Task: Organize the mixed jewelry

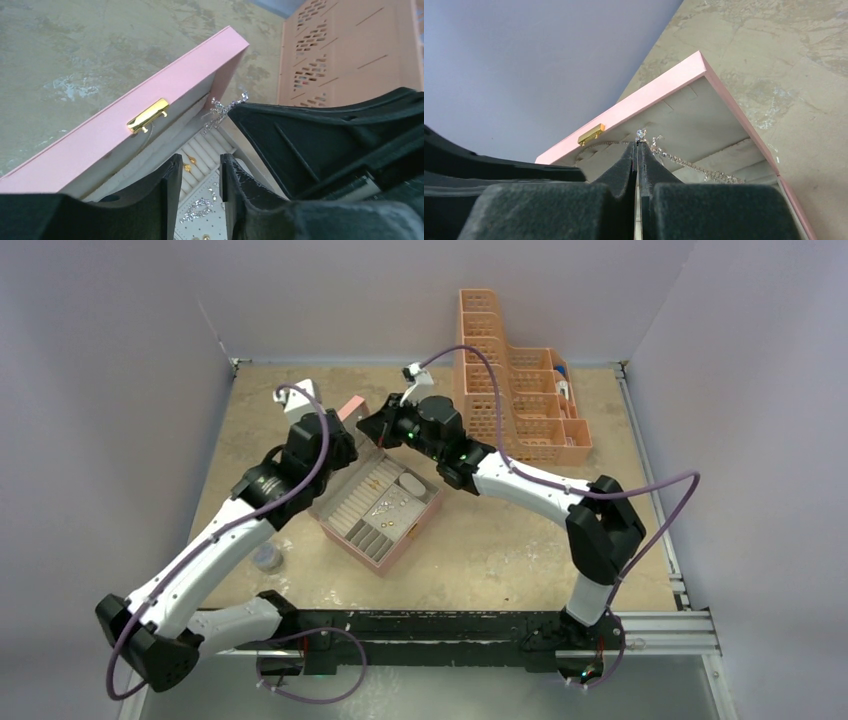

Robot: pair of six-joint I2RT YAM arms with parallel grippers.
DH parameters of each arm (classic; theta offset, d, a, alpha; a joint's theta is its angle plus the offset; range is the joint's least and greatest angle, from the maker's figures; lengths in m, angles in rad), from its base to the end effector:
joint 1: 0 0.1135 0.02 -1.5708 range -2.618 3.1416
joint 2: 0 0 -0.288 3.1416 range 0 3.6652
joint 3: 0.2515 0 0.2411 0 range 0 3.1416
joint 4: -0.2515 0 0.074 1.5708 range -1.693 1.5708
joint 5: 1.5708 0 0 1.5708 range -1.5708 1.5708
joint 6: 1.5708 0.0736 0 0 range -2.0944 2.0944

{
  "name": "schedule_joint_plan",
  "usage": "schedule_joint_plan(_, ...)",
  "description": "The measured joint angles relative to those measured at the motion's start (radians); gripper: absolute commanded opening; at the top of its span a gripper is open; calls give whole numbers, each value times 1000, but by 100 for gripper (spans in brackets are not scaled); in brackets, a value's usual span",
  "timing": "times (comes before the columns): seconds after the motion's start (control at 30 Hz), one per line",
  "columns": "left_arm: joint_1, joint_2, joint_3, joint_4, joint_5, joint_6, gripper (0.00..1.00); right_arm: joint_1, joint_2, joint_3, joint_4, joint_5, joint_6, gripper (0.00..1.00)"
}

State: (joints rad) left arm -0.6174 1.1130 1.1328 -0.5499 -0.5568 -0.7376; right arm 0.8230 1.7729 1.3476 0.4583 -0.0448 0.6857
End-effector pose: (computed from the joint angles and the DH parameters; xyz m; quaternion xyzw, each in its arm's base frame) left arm 0.2204 -0.1088 0.3674 -0.1865 0.8245 -0.1139 0.5219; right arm 0.3122 0.3415 0.3588 -0.0637 0.6924 0.5034 0.5129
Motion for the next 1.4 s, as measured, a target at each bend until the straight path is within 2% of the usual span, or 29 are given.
schedule_joint_plan(0.2,0,-121,10,-123,18,-13,47,0,-44,-2,-50,9,-23,0)
schedule_joint_plan(0.4,0,-123,84,-323,-25,5,62,0,-101,-10,-85,27,-37,0)
schedule_joint_plan(0.53,2,-86,104,-329,-61,134,75,0,-127,-13,-113,28,-43,0)
schedule_joint_plan(0.63,19,-33,108,-254,-46,292,77,0,-135,-18,-126,31,-49,0)
schedule_joint_plan(0.83,173,168,217,-101,142,551,75,0,-172,-55,-172,52,-52,0)
schedule_joint_plan(1.0,266,265,289,-42,300,649,70,-6,-222,-91,-190,56,-50,0)
schedule_joint_plan(1.23,403,372,384,-43,696,731,68,-12,-283,-126,-215,58,-47,0)
schedule_joint_plan(1.4,435,409,384,-68,874,767,63,-12,-304,-127,-221,57,-42,0)
